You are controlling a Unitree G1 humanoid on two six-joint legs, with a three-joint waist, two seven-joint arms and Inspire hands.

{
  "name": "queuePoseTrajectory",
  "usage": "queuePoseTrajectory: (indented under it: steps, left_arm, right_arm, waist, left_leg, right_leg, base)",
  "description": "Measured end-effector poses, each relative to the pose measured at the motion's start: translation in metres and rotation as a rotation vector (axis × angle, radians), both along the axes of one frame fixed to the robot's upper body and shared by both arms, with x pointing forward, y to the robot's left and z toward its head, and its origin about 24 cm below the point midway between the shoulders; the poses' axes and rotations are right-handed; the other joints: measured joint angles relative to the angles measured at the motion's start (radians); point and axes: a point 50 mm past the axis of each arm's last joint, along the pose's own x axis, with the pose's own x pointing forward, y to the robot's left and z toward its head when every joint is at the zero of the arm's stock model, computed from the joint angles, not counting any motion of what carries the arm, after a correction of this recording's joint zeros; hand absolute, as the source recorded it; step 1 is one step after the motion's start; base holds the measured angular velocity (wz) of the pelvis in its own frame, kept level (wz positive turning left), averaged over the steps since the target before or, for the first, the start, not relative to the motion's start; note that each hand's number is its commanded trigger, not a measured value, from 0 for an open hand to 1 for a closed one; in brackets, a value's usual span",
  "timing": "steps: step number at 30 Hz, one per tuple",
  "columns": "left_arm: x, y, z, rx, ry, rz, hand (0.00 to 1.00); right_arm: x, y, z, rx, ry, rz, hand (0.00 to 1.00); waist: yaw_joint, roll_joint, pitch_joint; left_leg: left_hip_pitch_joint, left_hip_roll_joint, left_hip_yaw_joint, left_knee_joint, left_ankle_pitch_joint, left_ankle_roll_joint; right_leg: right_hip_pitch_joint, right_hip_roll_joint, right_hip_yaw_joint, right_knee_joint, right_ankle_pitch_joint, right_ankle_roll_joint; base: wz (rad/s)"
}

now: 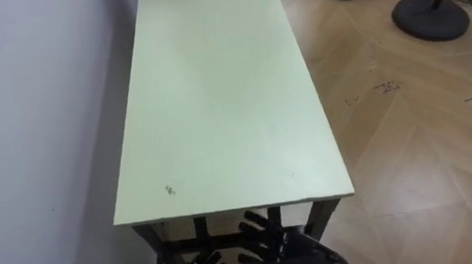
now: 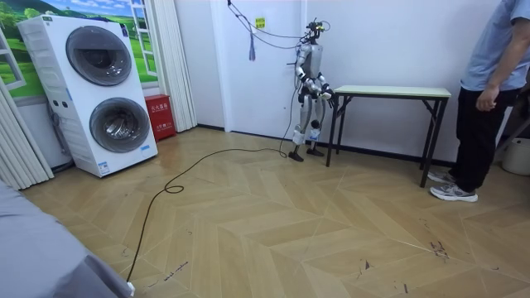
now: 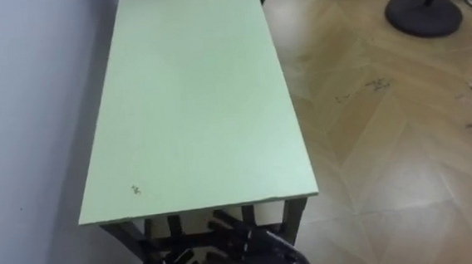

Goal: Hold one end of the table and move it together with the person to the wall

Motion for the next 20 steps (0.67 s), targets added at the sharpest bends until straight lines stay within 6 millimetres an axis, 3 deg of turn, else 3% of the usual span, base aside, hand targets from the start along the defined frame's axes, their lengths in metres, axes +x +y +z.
queuePoseTrajectory:
  steps: [3,9,14,18,20]
  left_arm:
    - [-0.004,0.011,-0.008,0.089,0.038,0.011,0.00]
    - [-0.021,0.029,-0.020,0.303,0.126,-0.024,0.00]
    - [-0.046,0.045,-0.030,0.461,0.227,0.018,0.00]
    - [-0.050,0.055,-0.031,0.598,0.230,0.050,0.00]
    - [-0.055,0.063,-0.031,0.695,0.242,0.051,0.00]
  right_arm:
    - [-0.002,-0.007,-0.008,-0.077,0.030,0.024,0.00]
    - [-0.016,-0.023,-0.029,-0.233,0.148,-0.014,0.00]
    - [-0.040,-0.048,-0.049,-0.366,0.286,-0.133,0.00]
    - [-0.061,-0.064,-0.060,-0.473,0.380,-0.207,0.00]
    - [-0.079,-0.073,-0.066,-0.526,0.450,-0.245,0.00]
  waist:
    - [-0.002,0.006,0.0005]
    - [-0.003,0.009,-0.0024]
    - [-0.004,0.008,-0.0020]
    - [-0.004,0.001,0.0006]
    - [-0.003,-0.005,-0.0027]
  left_leg:
    - [0.000,-0.002,-0.021,0.007,-0.004,-0.006]
    - [0.010,0.000,-0.021,-0.004,0.003,-0.013]
    - [0.018,0.000,-0.032,-0.003,0.004,-0.014]
    - [0.023,-0.004,-0.040,-0.002,0.006,-0.016]
    - [0.029,-0.017,-0.053,-0.004,0.006,-0.016]
  right_leg:
    - [0.015,0.003,-0.013,-0.001,0.000,0.000]
    - [0.019,0.007,-0.017,-0.001,0.000,0.000]
    - [0.033,0.008,-0.024,-0.002,0.000,-0.001]
    - [0.044,0.009,-0.025,-0.007,0.000,-0.001]
    - [0.057,0.009,-0.026,-0.026,0.000,-0.001]
  base:
    - [0.17]
    - [0.01]
    - [0.06]
    - [0.04]
    - [0.00]
